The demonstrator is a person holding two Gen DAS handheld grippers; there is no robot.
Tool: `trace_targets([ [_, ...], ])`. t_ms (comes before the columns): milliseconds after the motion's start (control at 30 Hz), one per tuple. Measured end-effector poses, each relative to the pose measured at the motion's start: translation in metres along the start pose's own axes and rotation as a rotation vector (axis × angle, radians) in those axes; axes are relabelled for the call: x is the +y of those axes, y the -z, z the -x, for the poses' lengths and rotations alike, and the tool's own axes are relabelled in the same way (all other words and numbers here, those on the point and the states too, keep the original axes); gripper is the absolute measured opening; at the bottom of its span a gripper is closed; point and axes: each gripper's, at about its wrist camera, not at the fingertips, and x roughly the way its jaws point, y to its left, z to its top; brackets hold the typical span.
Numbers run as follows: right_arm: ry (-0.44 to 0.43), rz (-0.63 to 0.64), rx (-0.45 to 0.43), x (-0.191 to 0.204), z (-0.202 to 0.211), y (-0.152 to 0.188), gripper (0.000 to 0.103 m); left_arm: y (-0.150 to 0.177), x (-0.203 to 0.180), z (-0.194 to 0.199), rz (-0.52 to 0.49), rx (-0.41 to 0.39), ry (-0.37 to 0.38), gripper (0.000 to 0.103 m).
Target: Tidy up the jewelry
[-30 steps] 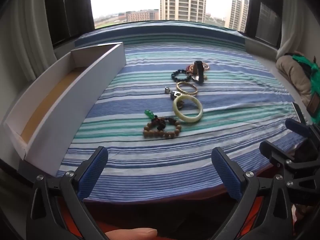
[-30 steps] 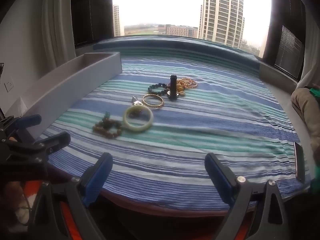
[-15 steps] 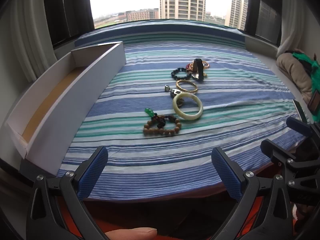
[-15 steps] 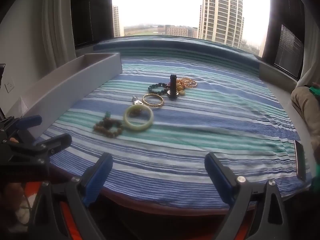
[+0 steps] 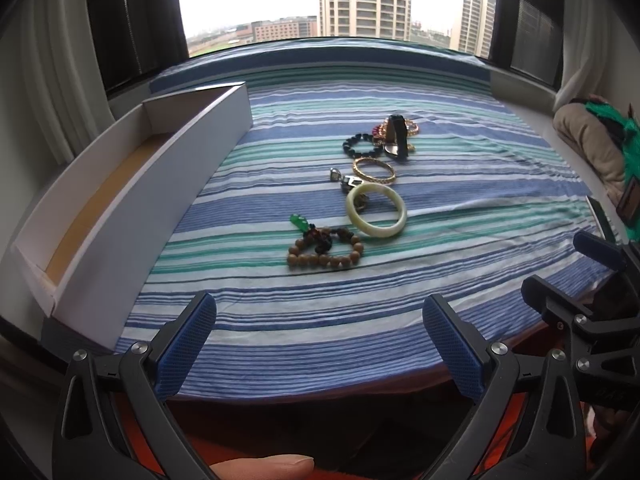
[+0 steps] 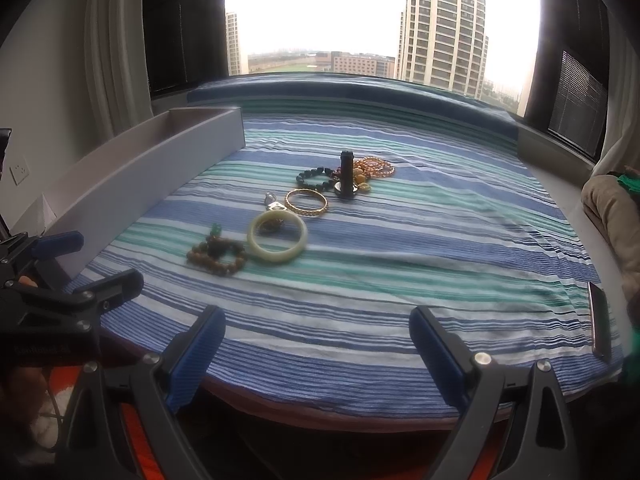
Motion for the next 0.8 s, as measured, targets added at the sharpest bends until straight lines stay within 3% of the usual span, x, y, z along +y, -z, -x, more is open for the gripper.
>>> trace_targets([
  [800, 0.007, -0.009, -0.002, -0.0068, 0.0001, 0.0038, 0.095, 0.0019, -0.0009, 0.0042, -0.007, -0.010, -0.011, 0.103],
])
